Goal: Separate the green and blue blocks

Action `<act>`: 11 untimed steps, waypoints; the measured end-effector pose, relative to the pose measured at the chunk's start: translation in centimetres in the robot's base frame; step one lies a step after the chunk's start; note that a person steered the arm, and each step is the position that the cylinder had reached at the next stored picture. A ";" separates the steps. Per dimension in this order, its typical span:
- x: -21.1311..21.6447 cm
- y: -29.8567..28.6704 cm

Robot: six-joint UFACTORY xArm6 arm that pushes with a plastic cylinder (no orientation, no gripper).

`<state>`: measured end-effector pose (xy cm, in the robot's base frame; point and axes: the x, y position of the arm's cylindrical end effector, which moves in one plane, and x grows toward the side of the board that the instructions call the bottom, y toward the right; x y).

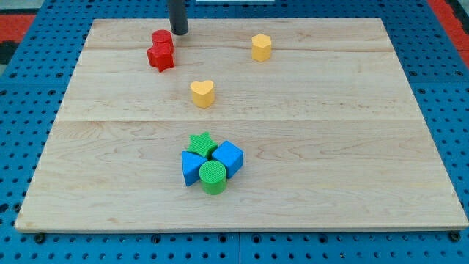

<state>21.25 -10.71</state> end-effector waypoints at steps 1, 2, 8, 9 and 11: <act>0.4 3.6; 0.4 3.6; 9.6 10.6; 17.1 17.1; 31.3 13.6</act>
